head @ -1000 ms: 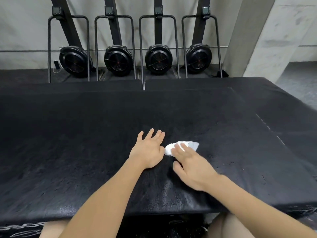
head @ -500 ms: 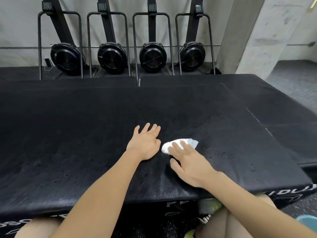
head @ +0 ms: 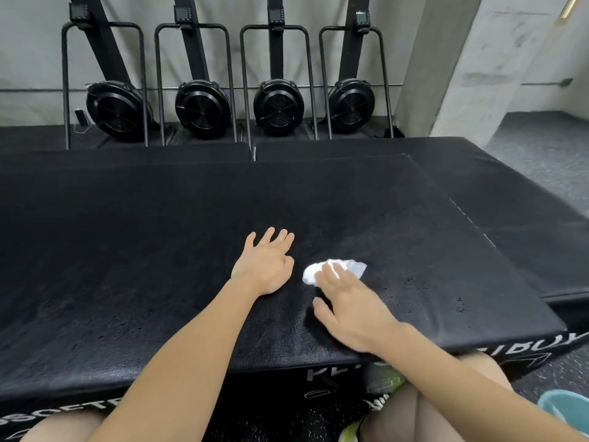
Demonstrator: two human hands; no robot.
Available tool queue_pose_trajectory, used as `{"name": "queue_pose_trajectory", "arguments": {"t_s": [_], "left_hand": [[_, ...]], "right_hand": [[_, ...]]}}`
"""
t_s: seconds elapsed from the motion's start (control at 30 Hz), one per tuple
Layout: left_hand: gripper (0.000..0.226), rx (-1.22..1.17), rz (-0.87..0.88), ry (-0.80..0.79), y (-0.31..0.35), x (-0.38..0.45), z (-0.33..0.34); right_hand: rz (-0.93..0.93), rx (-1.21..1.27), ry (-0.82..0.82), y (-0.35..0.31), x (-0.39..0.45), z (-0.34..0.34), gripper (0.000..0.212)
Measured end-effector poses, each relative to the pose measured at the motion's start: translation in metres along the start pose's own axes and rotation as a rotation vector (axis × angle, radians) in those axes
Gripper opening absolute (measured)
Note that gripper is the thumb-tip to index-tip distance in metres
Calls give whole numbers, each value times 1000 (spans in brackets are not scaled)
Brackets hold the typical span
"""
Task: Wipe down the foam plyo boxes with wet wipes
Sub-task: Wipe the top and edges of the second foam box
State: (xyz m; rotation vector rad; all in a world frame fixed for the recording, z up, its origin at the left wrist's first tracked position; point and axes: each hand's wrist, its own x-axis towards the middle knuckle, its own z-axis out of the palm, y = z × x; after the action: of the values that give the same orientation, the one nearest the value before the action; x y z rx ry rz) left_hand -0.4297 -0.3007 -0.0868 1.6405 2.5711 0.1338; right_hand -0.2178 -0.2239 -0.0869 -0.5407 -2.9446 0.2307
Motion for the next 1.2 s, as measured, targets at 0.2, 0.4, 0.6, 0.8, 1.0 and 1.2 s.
{"name": "queue_pose_trajectory", "arguments": {"t_s": [0.2, 0.4, 0.6, 0.8, 1.0, 1.2], "left_hand": [[60, 5, 5, -8, 0, 1, 0], [60, 14, -3, -21, -1, 2, 1], [60, -7, 0, -15, 0, -3, -1], [60, 5, 0, -10, 1, -3, -1], [60, 2, -15, 0, 0, -3, 1], [60, 6, -12, 3, 0, -4, 1]], "right_hand": [[-115, 19, -70, 16, -61, -18, 56], [100, 43, 29, 39, -16, -7, 52], [-168, 88, -39, -5, -78, -4, 57], [-18, 30, 14, 37, -91, -12, 58], [6, 8, 45, -2, -75, 8, 61], [-247, -6, -4, 13, -124, 1, 55]]}}
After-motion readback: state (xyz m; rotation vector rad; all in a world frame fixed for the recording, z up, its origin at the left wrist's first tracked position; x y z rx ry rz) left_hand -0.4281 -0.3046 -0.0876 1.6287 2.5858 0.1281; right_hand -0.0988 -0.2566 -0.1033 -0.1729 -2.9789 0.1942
